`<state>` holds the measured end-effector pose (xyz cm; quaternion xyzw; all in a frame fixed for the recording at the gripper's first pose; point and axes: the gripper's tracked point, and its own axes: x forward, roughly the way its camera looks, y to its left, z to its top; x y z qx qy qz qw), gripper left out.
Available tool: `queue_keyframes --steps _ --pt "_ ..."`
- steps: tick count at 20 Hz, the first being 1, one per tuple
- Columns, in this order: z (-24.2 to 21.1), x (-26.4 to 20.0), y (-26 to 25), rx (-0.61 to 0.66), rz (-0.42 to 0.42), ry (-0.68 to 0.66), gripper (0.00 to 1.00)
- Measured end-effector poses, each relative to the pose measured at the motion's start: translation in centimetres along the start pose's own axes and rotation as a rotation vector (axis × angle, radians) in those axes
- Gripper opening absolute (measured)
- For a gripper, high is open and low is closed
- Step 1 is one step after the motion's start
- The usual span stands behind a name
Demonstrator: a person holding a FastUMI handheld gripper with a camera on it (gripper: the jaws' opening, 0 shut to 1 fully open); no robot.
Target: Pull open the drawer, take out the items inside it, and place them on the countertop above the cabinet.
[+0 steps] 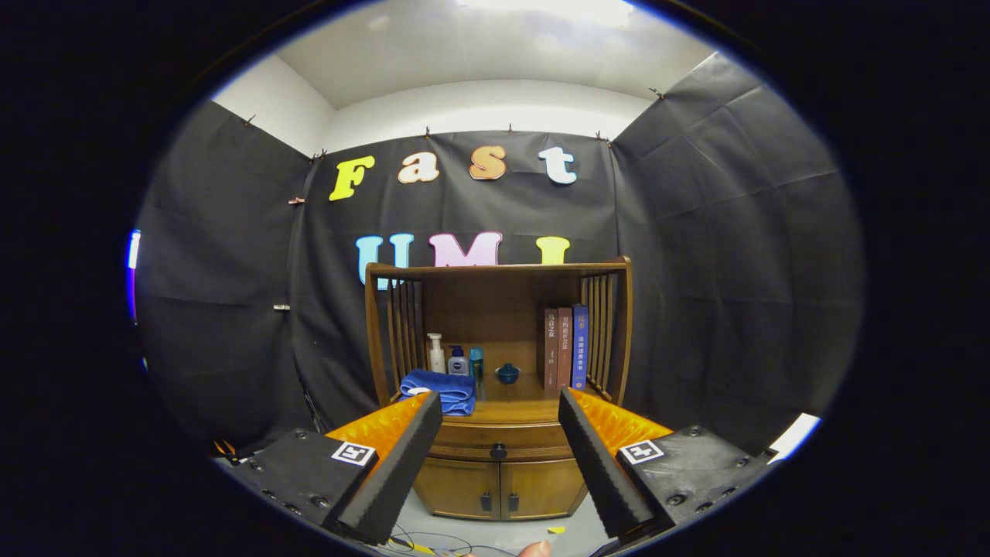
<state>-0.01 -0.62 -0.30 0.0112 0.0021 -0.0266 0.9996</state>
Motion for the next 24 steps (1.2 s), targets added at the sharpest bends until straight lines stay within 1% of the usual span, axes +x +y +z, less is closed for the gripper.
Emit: queue_keyframes --steps 5,10,13,14,17,19,22,24 --pt "-0.2 0.0 -0.1 -0.007 0.002 -0.002 0.99" --pt "-0.4 0.4 -0.2 0.018 0.006 -0.006 0.99" --pt "-1.6 1.0 -0.3 0.019 0.013 -0.012 0.98" --pt "-2.3 1.6 -0.2 0.019 0.020 -0.008 0.98" --pt "-3.5 6.9 1.8 0.031 0.036 -0.006 0.98" --pt "-5.0 9.3 2.4 0.049 0.048 -0.025 0.99" --pt "-8.6 11.9 2.4 0.049 0.053 -0.031 0.98" --pt "-11.8 13.9 2.3 0.057 0.047 0.000 0.98"
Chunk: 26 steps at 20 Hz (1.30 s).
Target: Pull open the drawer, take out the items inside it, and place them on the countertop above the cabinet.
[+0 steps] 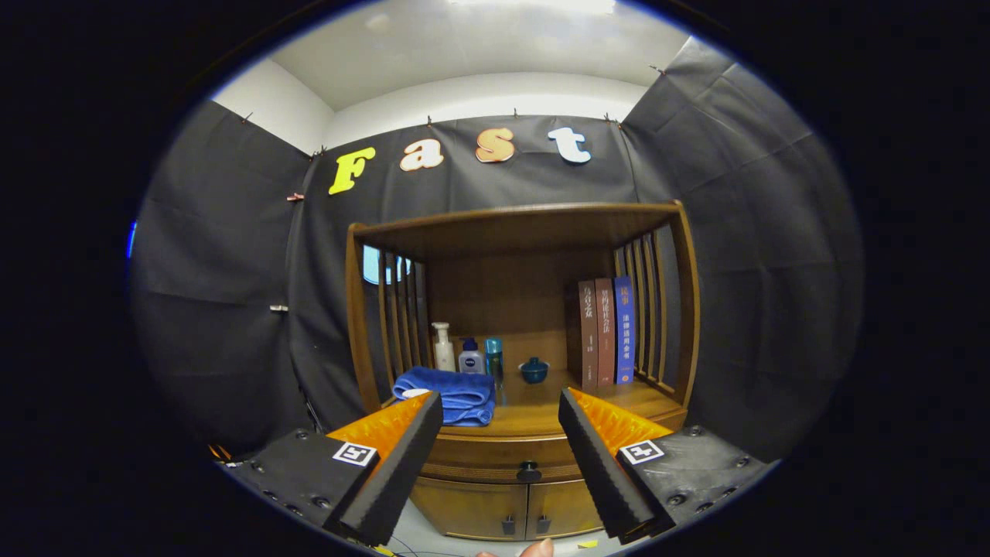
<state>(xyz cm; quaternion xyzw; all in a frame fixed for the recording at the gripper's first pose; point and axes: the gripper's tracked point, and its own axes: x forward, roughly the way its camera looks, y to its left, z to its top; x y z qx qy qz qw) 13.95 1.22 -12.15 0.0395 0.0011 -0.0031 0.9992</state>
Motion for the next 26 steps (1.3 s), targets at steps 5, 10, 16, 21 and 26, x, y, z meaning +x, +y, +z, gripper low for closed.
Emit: queue_keyframes --steps 5,10,16,21,26 --pt "-8.4 4.1 -1.8 -0.033 -0.042 0.056 0.99" --pt "-16.1 8.0 -3.3 0.007 -0.067 0.142 0.99" --pt "-22.1 12.2 -5.3 -0.002 -0.094 0.223 0.91" --pt "-23.3 12.8 -5.4 0.010 -0.088 0.241 0.62" --pt "-23.1 12.6 -5.6 -0.107 -0.103 0.232 0.43"
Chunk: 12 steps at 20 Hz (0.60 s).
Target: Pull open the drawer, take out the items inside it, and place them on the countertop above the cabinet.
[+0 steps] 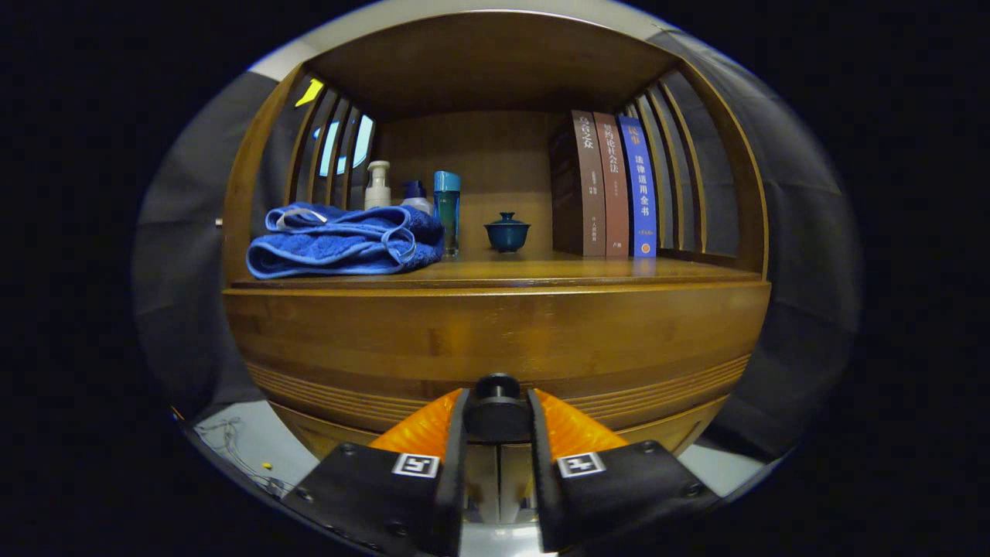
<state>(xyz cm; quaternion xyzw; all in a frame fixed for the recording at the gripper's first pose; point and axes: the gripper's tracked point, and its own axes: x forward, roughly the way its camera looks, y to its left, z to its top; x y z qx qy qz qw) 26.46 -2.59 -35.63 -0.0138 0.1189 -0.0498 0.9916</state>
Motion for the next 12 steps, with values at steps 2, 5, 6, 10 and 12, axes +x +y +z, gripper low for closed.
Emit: queue_keyframes --steps 2,5,6,10,12 --pt "0.0 -0.2 0.1 -0.013 0.008 0.003 0.32" --pt "-0.3 -0.9 -0.1 -0.015 0.004 0.020 0.33" --pt "-0.3 -1.4 -0.1 -0.015 0.005 0.017 0.32" --pt "-0.7 -4.1 -0.3 -0.004 0.013 0.027 0.32" --pt "-0.9 -5.7 -0.2 0.003 0.014 0.034 0.32"
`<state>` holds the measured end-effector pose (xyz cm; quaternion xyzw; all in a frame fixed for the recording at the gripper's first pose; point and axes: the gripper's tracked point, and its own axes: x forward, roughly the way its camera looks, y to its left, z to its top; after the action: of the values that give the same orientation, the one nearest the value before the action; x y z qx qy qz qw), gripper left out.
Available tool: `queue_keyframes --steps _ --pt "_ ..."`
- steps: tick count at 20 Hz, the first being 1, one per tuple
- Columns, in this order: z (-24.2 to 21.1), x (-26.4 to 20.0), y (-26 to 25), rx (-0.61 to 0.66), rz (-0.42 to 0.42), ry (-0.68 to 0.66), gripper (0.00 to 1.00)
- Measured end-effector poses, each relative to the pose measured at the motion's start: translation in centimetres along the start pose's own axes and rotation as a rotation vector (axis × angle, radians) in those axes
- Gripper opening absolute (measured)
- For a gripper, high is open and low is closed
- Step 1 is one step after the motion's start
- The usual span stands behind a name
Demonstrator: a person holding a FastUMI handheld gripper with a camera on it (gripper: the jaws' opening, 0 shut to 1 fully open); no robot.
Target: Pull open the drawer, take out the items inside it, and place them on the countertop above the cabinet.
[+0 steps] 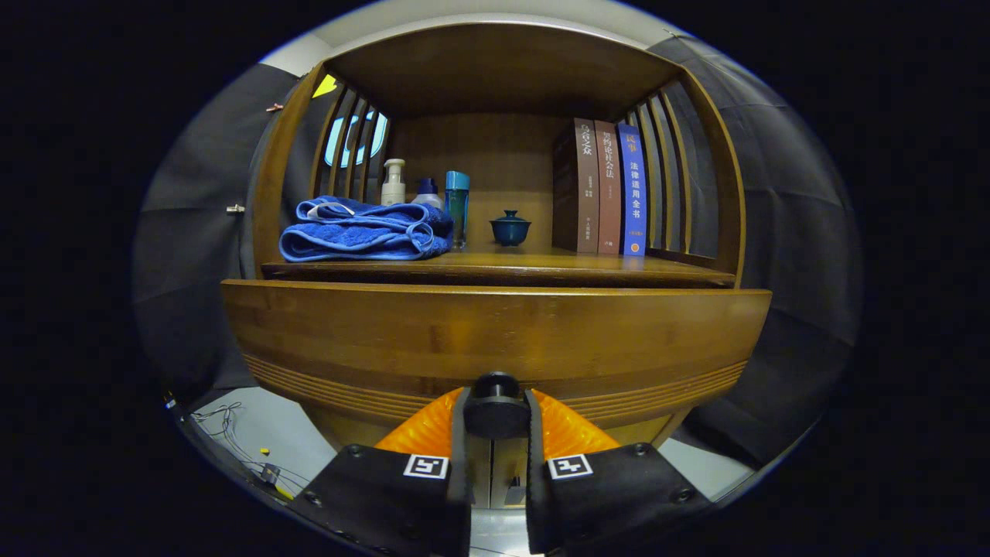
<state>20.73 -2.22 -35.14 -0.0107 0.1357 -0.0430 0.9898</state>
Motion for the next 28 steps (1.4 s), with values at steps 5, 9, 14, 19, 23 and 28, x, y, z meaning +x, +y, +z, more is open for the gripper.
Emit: queue_keyframes --steps 5,9,14,19,23,28 --pt "-0.6 -3.4 -0.2 0.023 -0.003 0.006 0.32" --pt "-1.2 -6.1 -0.3 0.029 0.000 0.006 0.32" --pt "-2.4 -9.4 -0.3 0.055 -0.010 0.024 0.32" --pt "-3.0 -11.3 -0.2 0.063 -0.009 0.026 0.32" --pt "-3.3 -12.1 0.0 0.062 -0.006 0.028 0.32" --pt "-3.3 -12.1 0.1 0.023 0.005 0.030 0.46"
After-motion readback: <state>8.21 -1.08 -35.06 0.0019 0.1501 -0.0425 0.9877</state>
